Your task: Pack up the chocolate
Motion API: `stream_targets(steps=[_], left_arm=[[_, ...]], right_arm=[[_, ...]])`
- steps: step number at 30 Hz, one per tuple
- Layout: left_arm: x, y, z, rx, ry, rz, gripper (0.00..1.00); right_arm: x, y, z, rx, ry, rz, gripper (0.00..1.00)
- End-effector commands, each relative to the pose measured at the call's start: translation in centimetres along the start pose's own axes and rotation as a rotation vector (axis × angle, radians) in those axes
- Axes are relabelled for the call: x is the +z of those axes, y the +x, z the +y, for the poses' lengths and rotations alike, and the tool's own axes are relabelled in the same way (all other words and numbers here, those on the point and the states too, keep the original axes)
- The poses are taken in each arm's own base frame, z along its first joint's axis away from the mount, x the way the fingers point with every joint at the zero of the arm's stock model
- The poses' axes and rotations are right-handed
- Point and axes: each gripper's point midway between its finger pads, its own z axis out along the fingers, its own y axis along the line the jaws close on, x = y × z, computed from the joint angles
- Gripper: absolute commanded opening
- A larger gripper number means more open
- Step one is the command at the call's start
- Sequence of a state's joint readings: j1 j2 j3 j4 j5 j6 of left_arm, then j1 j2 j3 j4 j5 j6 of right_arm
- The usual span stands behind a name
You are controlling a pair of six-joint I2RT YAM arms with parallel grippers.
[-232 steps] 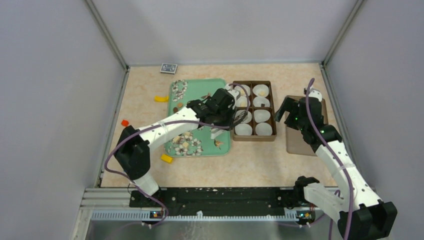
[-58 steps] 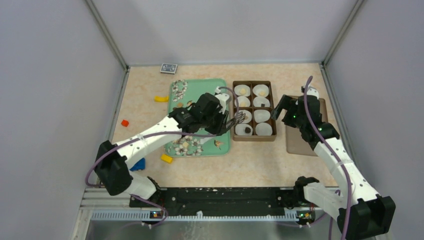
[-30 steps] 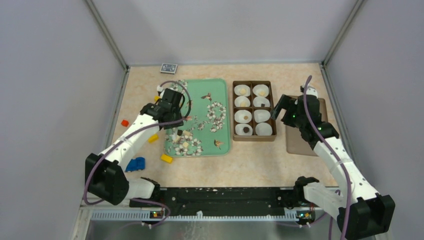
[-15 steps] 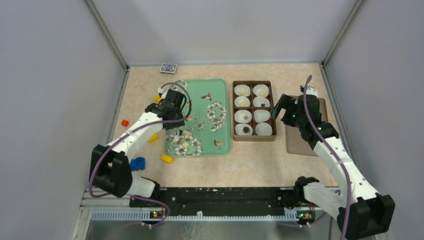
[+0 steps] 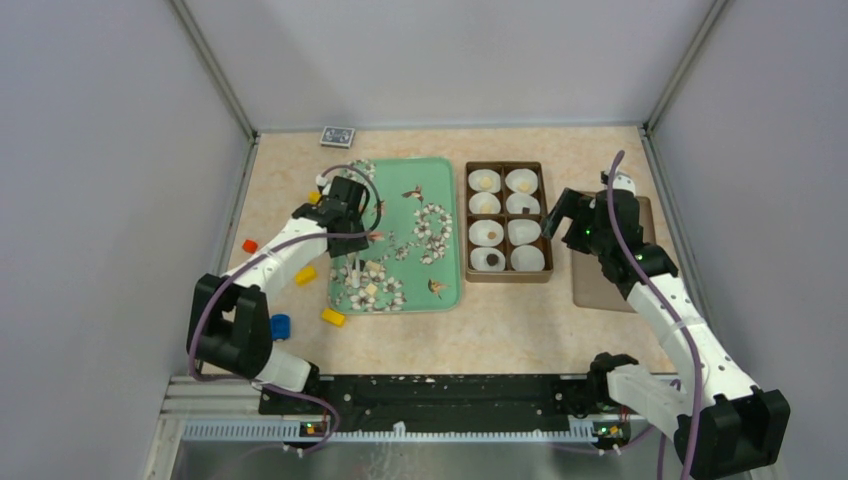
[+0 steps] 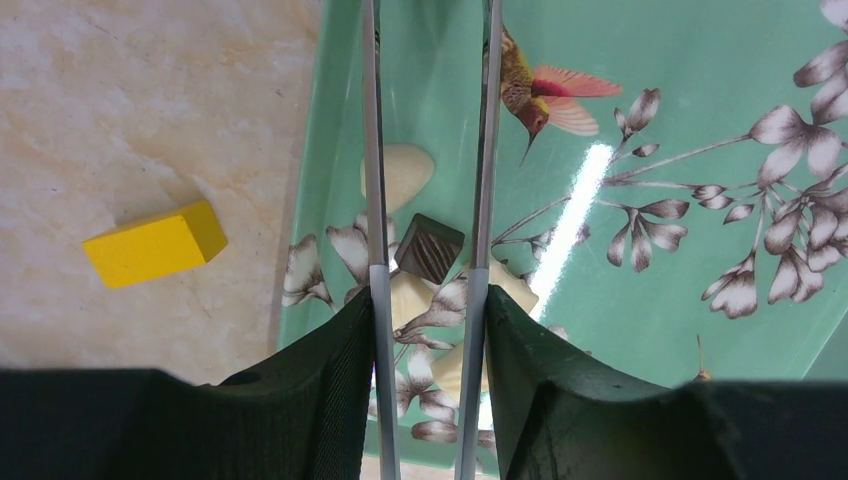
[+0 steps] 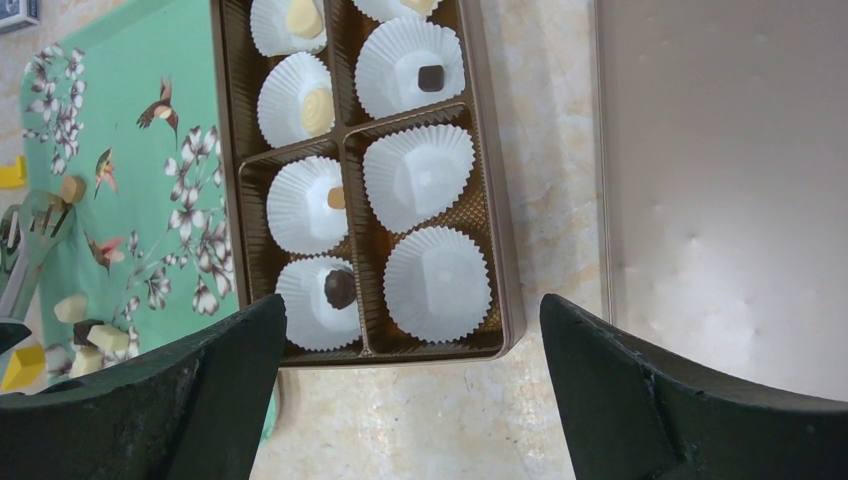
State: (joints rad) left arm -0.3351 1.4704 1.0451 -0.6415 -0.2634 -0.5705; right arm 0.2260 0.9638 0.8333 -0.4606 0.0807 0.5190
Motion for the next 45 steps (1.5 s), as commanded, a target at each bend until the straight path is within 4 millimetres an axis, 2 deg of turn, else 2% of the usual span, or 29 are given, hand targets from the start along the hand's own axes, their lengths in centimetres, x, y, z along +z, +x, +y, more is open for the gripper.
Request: stream_targets(steps=[1,5,12,18,24,30,35,38,40,45], left_arm=[[-0.3,-1.6,-1.6,0.02,0.073,-0.034,0.46],[-0.8,-1.4,-1.9,0.041,0.088,-0.002,0.41],[-2.7,-1.8,-2.4,0.057,0.141,-0.007,0.25],[-3.9,-1.9,-2.5,0.094,0.161,0.008,0.2],[-6.9,-2.7,-4.0,0.164,0.29,-0.018,0.15],[-10.2,-3.0,-7.2,0.271,0.492,-0.088,0.13],[-11.7,-1.8,-10.0,0.389,0.544,-0.055,0.13],[-13.1,-0.6,-13.5,0.472,0.622,-0.07,0.13],[-14.2,0.9,-16.5,0.53,0.685,-0.062,0.13],[-14.7,2.5,-22.2,0.569,0.803,-0.05,0.13]], right_arm=[[-0.7,-1.1,0.6,0.017,-0.022,-0.043,0.95],[-0.9,-1.2,0.6,0.017,-0.024,-0.047,0.95],[-0.7,-1.3,0.8,0.019,-0.031,-0.046,0.95],[-0.6,-1.0,0.7,0.021,-0.032,-0.039,0.95],[-0.8,-1.3,0.8,0.025,-0.03,-0.05,0.95],[-1.3,-1.8,0.3,0.018,-0.004,-0.072,0.95],[-1.4,-1.9,0.1,0.019,0.001,-0.082,0.95],[-1.2,-2.0,0.3,0.026,-0.002,-0.081,0.95],[-1.2,-2.2,0.4,0.027,-0.005,-0.085,0.95],[-1.5,-2.6,-0.1,0.024,0.021,-0.103,0.95]])
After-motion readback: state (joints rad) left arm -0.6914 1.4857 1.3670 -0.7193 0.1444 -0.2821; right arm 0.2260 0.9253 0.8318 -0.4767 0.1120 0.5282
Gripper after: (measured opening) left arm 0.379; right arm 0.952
